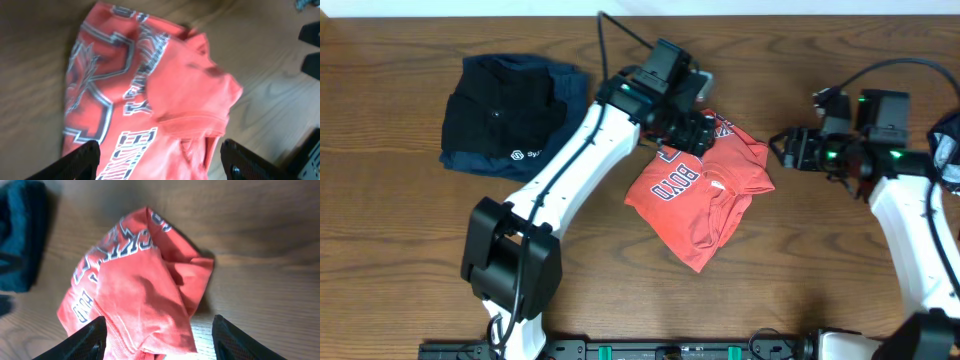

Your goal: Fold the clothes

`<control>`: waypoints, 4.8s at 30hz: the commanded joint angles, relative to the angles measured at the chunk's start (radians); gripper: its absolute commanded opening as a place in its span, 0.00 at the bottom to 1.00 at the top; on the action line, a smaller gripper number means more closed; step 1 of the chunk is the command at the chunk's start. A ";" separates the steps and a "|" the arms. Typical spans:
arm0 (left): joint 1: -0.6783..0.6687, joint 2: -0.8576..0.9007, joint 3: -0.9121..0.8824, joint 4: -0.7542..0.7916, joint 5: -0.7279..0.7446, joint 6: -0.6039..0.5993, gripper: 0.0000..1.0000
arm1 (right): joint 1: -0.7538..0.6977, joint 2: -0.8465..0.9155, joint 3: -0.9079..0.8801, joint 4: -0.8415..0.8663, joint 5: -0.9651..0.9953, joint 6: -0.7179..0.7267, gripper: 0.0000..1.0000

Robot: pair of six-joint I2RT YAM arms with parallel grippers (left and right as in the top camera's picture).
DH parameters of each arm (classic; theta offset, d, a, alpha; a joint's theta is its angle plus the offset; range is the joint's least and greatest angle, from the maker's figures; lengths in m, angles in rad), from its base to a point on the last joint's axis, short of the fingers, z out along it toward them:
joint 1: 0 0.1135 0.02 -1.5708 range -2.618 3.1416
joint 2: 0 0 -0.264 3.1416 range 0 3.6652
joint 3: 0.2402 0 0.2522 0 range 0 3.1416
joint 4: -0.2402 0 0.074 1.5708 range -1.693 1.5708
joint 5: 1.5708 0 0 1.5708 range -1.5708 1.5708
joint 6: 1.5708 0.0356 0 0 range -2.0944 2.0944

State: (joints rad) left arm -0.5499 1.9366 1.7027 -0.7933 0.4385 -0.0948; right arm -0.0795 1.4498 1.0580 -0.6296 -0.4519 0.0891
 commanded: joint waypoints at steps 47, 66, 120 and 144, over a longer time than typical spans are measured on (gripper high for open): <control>0.146 -0.020 0.010 -0.247 -0.127 0.061 0.80 | -0.097 0.268 0.176 0.081 -0.116 -0.039 0.53; 0.140 0.055 -0.063 -0.056 -0.133 0.099 0.94 | 0.087 0.271 0.035 -0.010 0.017 0.002 0.66; -0.006 0.280 -0.063 0.027 0.215 0.183 0.75 | -0.024 0.132 -0.211 0.184 -0.086 0.016 0.26; -0.084 0.424 -0.063 0.142 0.495 0.029 0.91 | -0.037 0.257 -0.224 0.166 0.104 0.100 0.03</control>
State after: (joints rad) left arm -0.6117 2.2883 1.6463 -0.6678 0.9188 -0.0551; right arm -0.0971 1.7069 0.8421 -0.4538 -0.3973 0.1761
